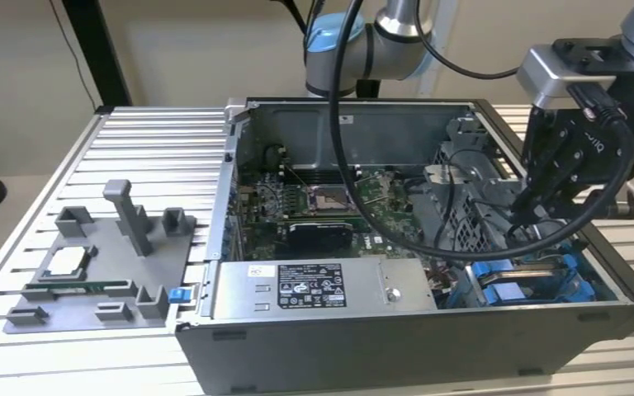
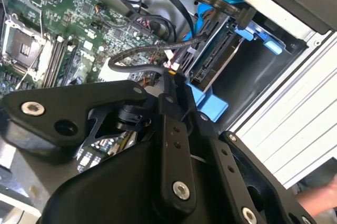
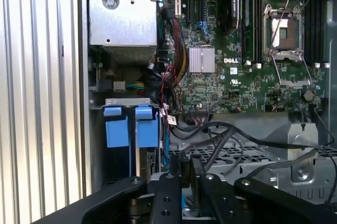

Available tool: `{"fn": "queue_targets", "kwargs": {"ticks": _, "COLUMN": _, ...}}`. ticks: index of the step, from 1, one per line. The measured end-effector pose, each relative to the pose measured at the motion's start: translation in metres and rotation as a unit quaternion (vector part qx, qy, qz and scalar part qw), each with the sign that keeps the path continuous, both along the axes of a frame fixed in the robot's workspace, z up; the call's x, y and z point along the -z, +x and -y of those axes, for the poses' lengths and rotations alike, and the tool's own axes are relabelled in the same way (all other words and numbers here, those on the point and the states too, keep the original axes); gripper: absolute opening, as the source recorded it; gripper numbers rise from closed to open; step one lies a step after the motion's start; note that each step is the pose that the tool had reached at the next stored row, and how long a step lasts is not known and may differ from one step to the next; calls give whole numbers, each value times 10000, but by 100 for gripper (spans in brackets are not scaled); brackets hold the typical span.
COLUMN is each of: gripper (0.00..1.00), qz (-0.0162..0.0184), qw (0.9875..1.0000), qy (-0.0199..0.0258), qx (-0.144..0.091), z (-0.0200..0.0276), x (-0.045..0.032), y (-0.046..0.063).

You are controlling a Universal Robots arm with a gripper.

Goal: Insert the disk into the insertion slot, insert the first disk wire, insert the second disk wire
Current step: 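Insert the first disk wire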

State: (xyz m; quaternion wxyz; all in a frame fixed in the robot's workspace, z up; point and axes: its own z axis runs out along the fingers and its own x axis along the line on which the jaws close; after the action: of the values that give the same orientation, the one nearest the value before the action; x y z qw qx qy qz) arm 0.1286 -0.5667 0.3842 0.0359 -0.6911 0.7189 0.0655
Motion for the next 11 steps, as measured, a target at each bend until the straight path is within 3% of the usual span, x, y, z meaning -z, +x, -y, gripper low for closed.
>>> {"fn": "queue_targets", "kwargs": {"ticks": 11, "gripper": 0, "qz": 98, "qw": 9997, "qy": -175, "qx": -105, "z": 23, "x": 36, "y": 8}}
